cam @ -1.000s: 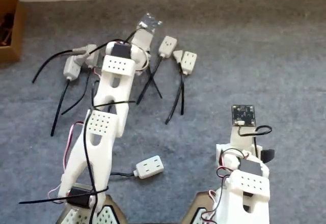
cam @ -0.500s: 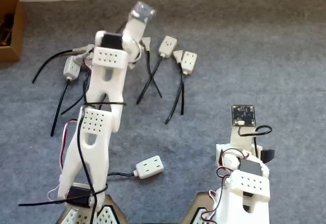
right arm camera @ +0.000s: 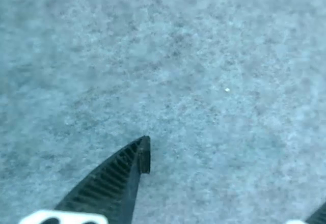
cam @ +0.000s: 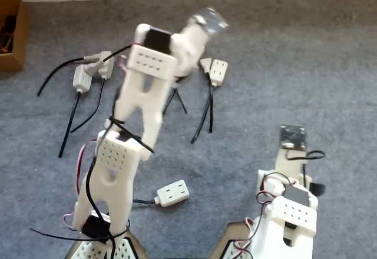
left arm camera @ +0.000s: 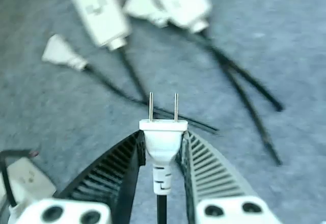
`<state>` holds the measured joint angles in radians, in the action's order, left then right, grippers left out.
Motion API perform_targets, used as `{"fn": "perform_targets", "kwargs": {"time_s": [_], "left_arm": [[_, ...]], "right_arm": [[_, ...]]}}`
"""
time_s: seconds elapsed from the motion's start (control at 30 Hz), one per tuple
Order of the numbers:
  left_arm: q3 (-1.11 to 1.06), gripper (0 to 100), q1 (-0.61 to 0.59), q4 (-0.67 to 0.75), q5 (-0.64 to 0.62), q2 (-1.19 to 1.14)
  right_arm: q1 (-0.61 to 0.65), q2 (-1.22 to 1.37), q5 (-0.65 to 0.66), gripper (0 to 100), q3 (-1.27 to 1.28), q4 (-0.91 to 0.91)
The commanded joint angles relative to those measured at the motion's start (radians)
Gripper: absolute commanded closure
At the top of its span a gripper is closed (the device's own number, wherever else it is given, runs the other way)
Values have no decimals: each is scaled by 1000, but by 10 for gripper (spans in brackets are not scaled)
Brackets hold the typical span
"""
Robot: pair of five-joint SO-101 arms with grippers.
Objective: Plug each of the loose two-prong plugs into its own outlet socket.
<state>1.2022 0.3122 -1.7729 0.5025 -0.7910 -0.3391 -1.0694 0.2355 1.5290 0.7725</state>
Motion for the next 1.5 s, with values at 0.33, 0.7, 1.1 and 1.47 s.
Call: {"fn": "perform_targets", "kwargs": {"time_s": [0.33,0.7,1.1,1.47], "left_arm": [[-541,990,314,-8,17,355],[-753,987,486,253,12,236],[-688,722,539,213,-3,222],[-354,745,323,9,-58,234]], "right_arm": [[-219,-12,-2,499,-99,79],[-458,-97,-2,499,-153,68],[-556,-509,44,499,-133,282],[-429,-490,52,499,-113,323]]}}
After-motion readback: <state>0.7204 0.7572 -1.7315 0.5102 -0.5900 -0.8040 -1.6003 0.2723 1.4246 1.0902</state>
